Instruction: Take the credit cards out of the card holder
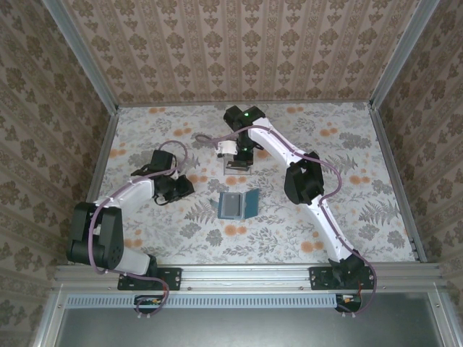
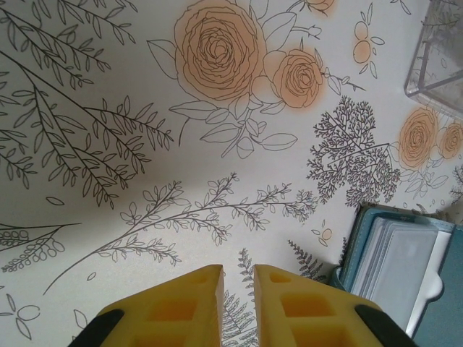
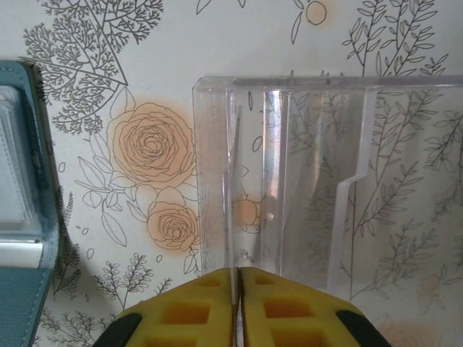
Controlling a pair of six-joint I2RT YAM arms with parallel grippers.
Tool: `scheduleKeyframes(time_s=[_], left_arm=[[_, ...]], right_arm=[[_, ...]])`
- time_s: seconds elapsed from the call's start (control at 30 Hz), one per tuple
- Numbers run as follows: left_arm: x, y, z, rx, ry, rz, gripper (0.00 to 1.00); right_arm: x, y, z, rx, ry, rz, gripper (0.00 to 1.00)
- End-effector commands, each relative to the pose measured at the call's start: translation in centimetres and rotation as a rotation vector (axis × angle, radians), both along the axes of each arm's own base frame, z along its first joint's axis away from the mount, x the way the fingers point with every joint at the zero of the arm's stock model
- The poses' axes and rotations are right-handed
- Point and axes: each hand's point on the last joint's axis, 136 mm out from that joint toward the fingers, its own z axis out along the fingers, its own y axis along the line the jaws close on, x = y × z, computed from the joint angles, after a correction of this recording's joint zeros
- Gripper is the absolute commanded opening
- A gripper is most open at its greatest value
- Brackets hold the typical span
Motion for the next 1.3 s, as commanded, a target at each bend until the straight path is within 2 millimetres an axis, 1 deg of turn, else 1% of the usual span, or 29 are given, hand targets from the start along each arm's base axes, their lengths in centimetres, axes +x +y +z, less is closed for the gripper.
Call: scheduleKeyframes(time_s=[0.0, 0.13, 0.2, 0.37, 0.47, 0.53, 0.67, 0.83, 0.97, 1.1, 1.2, 1.27], left_arm=[[0.3, -0.4, 0.3, -0.03, 0.006, 0.004, 0.2], [0.4, -0.4, 0.4, -0.032, 0.005, 0.006, 0.2], [0.4, -0.4, 0.4, -0.031, 0.003, 0.008, 0.2], [0.4, -0.5, 0.9, -0.034, -0.009, 0.013, 0.2], [0.7, -0.9, 1.6, -0.036, -0.022, 0.005, 0.21], [0.9, -1.1, 1.9, -0.029, -0.029, -0.006, 0.2], [1.1, -1.5, 1.6, -0.03, -0.021, -0.009, 0.2], [1.3, -2.1, 1.7, -0.033, -0.024, -0.025, 0.2], [1.2, -2.3, 1.6, -0.034, -0.021, -0.028, 0.2], [1.2, -2.3, 1.6, -0.035, -0.022, -0.028, 0.2], [1.2, -2.4, 1.6, -0.035, -0.022, -0.03, 0.2], [1.2, -2.4, 1.7, -0.035, -0.025, -0.029, 0.2]], right_arm=[[-1.1, 0.3, 0.2, 0.004, 0.041, 0.025, 0.17], [0.1, 0.2, 0.8, 0.0, -0.017, -0.002, 0.23], [0.7, 0.0, 1.1, -0.002, -0.048, -0.009, 0.24], [2.3, -0.1, 2.5, -0.005, -0.137, -0.023, 0.25], [2.5, 0.0, 3.1, 0.0, -0.157, -0.029, 0.25], [2.8, 0.0, 3.3, -0.002, -0.173, -0.037, 0.26], [3.6, -0.3, 3.5, -0.018, -0.208, -0.057, 0.26], [3.9, -0.2, 3.3, -0.022, -0.219, -0.068, 0.26], [3.2, -0.2, 3.2, -0.019, -0.193, -0.065, 0.3], [2.7, 0.4, 4.5, 0.031, -0.186, -0.075, 0.31], [3.5, 0.7, 5.4, 0.055, -0.235, -0.087, 0.34], [4.1, 0.6, 5.6, 0.053, -0.273, -0.094, 0.34]])
